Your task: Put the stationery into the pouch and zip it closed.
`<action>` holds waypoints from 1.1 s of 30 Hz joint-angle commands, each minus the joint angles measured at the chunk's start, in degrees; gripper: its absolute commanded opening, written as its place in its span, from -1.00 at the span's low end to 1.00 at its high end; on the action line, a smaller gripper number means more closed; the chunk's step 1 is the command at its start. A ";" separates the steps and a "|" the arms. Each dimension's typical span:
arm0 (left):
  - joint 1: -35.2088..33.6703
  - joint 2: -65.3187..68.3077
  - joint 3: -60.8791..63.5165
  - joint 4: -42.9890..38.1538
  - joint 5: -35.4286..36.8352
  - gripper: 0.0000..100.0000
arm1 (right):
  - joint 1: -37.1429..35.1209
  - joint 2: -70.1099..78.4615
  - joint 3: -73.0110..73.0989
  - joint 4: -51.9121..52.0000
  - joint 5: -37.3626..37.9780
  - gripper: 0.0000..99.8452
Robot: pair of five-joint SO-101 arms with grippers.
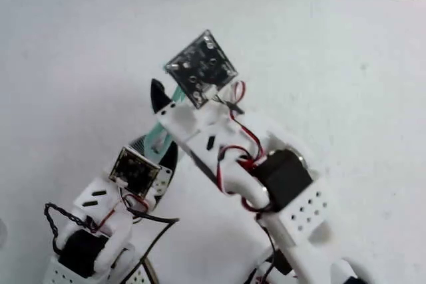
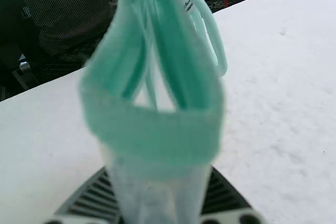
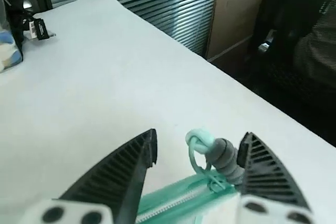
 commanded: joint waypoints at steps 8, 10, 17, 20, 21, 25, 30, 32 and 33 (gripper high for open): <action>0.57 0.13 0.09 -0.53 -0.62 -0.95 | 5.93 9.19 -5.45 -0.92 4.40 -0.66; 0.57 0.13 0.09 -0.53 -0.62 -0.95 | 8.04 9.98 -5.98 -1.01 4.40 -0.86; 0.57 0.13 0.09 -0.70 -0.62 -0.95 | 8.40 4.62 -6.33 2.59 4.40 -0.96; 0.57 0.13 0.09 -0.70 -0.62 -0.95 | 7.43 1.27 -6.33 4.26 4.31 -0.96; 0.57 0.13 0.09 -0.70 -0.53 -0.95 | 7.16 0.57 -6.33 5.05 4.13 -0.96; 0.57 0.13 0.09 -0.70 -0.44 -0.95 | 4.79 -0.92 -6.33 8.66 4.04 -0.96; 0.57 0.13 0.09 -0.70 -0.35 -0.95 | 2.15 -1.01 -6.42 14.99 3.87 -0.96; 0.57 0.13 0.09 -0.70 -0.35 -0.95 | 1.45 -1.01 -6.33 17.10 3.87 -0.96; 0.57 0.13 0.09 -0.70 -0.35 -0.95 | 1.45 -1.01 -6.33 17.80 3.78 -0.96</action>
